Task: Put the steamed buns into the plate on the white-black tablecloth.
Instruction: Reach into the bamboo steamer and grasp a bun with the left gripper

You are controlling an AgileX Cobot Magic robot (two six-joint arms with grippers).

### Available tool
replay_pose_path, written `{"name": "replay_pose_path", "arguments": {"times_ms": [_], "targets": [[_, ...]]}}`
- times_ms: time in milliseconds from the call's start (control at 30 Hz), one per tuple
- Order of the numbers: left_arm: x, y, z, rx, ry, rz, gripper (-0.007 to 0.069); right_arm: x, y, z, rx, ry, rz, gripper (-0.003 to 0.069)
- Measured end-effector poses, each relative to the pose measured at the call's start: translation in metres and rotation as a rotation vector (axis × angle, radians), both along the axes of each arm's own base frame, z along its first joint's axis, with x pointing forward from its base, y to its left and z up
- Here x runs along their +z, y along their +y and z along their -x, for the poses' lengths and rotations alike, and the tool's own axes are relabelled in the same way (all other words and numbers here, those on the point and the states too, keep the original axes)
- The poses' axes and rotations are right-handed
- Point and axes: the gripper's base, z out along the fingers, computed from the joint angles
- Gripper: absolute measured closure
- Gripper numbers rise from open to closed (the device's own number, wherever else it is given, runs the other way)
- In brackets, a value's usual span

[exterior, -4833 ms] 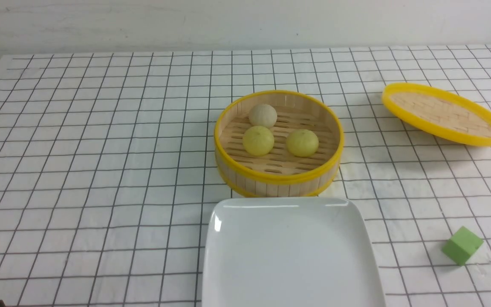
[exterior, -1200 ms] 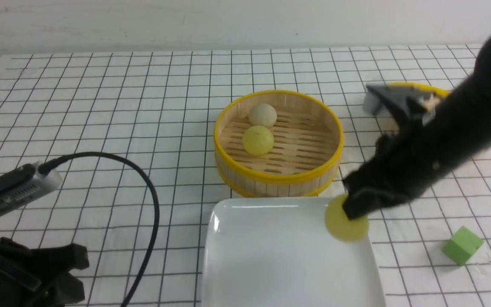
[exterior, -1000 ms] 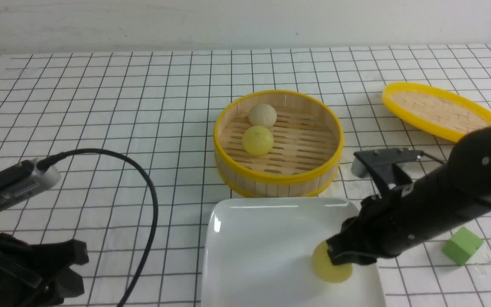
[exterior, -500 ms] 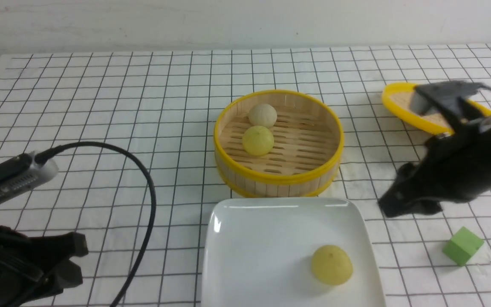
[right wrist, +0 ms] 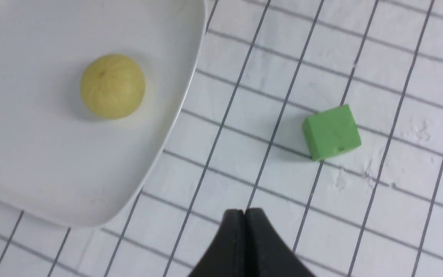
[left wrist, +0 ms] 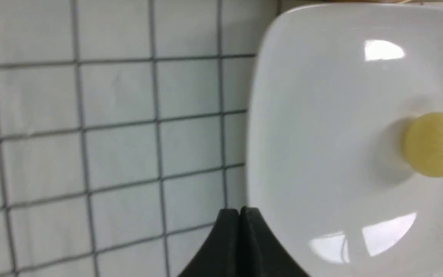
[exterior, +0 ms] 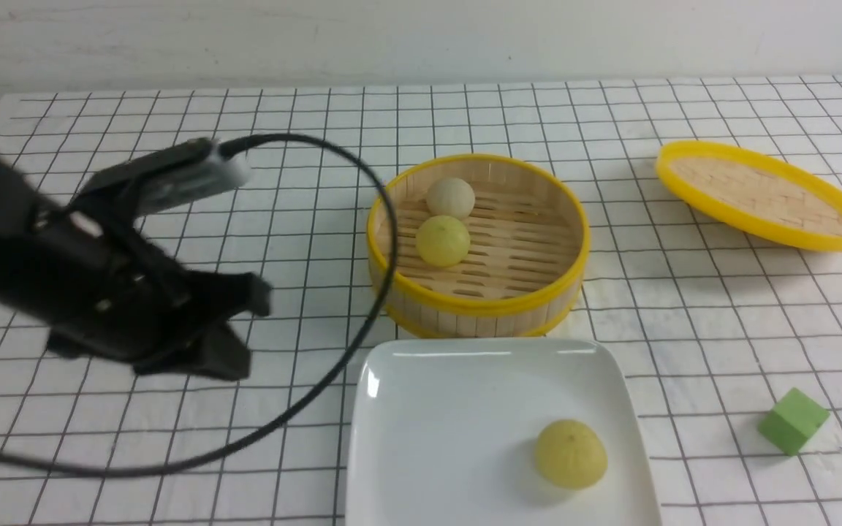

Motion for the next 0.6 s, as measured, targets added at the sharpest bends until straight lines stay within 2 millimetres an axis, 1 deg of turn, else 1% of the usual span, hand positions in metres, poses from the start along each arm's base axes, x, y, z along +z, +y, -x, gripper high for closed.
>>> {"name": "replay_pose_path", "arguments": {"times_ms": [67, 100, 133, 167, 200, 300, 333, 367, 400, 433, 467, 600], "targets": [[0.000, -0.017, -0.023, 0.003, 0.011, 0.004, 0.0592, -0.004, -0.001, -0.001, -0.016, -0.049, -0.010, 0.0673], [-0.004, -0.027, -0.038, 0.011, 0.025, 0.002, 0.0573, -0.006, -0.001, -0.003, -0.022, -0.063, -0.012, 0.0673], [-0.001, -0.036, -0.053, 0.019, 0.011, 0.001, 0.0543, -0.008, -0.001, -0.003, -0.025, -0.072, -0.013, 0.0671], [-0.001, -0.041, -0.061, 0.026, 0.010, -0.004, 0.0521, -0.008, -0.001, -0.004, -0.028, -0.076, -0.015, 0.0671], [-0.002, -0.050, -0.077, 0.023, 0.004, -0.011, 0.0489, -0.010, 0.000, -0.005, -0.029, -0.069, -0.021, 0.0670], [-0.005, -0.073, -0.111, -0.010, -0.024, -0.045, 0.0377, -0.010, 0.001, -0.005, -0.032, -0.073, -0.038, 0.0667], [-0.006, -0.077, -0.115, -0.016, -0.030, -0.046, 0.0370, -0.010, 0.001, -0.005, -0.032, -0.072, -0.039, 0.0667], [-0.013, -0.090, -0.130, -0.044, -0.031, -0.066, 0.0319, -0.010, 0.001, -0.006, -0.033, -0.075, -0.043, 0.0666], [-0.013, -0.092, -0.132, -0.049, -0.035, -0.071, 0.0306, -0.009, 0.001, -0.006, -0.034, -0.077, -0.044, 0.0666], [-0.013, -0.104, -0.145, -0.086, -0.068, -0.090, 0.0267, -0.010, 0.001, -0.006, -0.034, -0.078, -0.046, 0.0664], [-0.015, -0.111, -0.154, -0.107, -0.084, -0.102, 0.0246, -0.010, 0.001, -0.006, -0.034, -0.078, -0.046, 0.0664], [-0.028, -0.134, -0.179, -0.175, -0.125, -0.161, 0.0215, -0.009, 0.002, -0.006, -0.036, -0.077, -0.064, 0.0661]]}}
